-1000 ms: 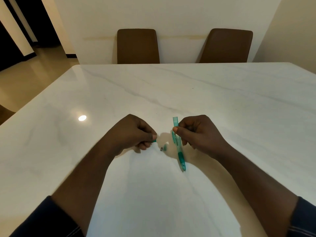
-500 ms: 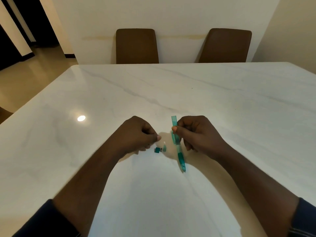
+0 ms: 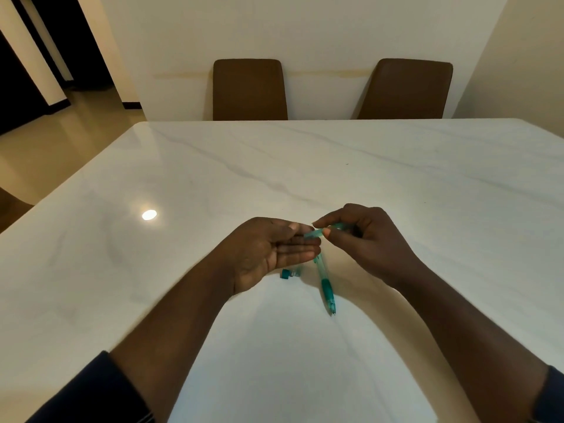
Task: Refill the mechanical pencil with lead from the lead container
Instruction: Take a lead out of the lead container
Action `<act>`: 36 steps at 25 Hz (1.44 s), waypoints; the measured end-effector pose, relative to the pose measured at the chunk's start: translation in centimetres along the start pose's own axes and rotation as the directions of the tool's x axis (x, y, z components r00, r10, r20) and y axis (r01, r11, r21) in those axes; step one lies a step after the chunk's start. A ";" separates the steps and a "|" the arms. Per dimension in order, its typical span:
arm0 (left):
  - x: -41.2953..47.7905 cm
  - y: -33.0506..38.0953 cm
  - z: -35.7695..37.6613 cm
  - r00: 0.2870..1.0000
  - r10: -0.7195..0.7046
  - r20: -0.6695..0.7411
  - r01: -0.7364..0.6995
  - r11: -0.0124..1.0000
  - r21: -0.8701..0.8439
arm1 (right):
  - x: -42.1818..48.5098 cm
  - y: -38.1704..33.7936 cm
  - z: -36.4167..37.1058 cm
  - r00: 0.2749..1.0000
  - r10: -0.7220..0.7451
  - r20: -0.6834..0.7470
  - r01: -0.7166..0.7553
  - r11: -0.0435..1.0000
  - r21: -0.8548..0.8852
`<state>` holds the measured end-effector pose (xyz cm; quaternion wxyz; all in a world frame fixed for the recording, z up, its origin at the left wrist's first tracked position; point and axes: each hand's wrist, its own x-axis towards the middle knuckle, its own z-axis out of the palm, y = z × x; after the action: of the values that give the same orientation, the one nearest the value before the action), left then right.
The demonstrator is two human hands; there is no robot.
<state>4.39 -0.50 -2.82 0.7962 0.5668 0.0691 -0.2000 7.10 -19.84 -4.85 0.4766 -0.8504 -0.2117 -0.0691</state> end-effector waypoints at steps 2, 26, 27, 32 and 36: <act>0.0 -0.2 0.1 0.999 -0.037 -0.005 0.037 0.999 0.037 | -0.1 0.0 0.3 0.999 -0.043 -0.009 0.043 0.999 -0.010; 0.5 0.6 -0.5 0.972 0.148 -0.182 -0.154 0.988 -0.024 | 0.0 0.0 0.8 0.996 0.081 0.034 -0.077 0.991 -0.109; 0.5 0.6 -0.5 0.969 0.157 -0.188 -0.166 0.986 -0.032 | 0.0 0.0 0.8 0.996 0.086 0.035 -0.082 0.992 -0.093; 0.7 0.5 -0.4 0.956 0.212 -0.205 -0.221 0.975 -0.023 | 0.0 -0.3 1.1 0.993 0.105 0.051 -0.104 0.994 -0.023; 0.8 0.4 -0.3 0.948 0.241 -0.210 -0.248 0.969 -0.008 | 0.0 -0.3 1.1 0.994 0.099 0.051 -0.101 0.994 0.033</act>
<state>5.35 -0.30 -2.85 0.8130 0.5749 0.0844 -0.0386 6.87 -18.79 -5.22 0.4894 -0.8527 -0.1816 -0.0205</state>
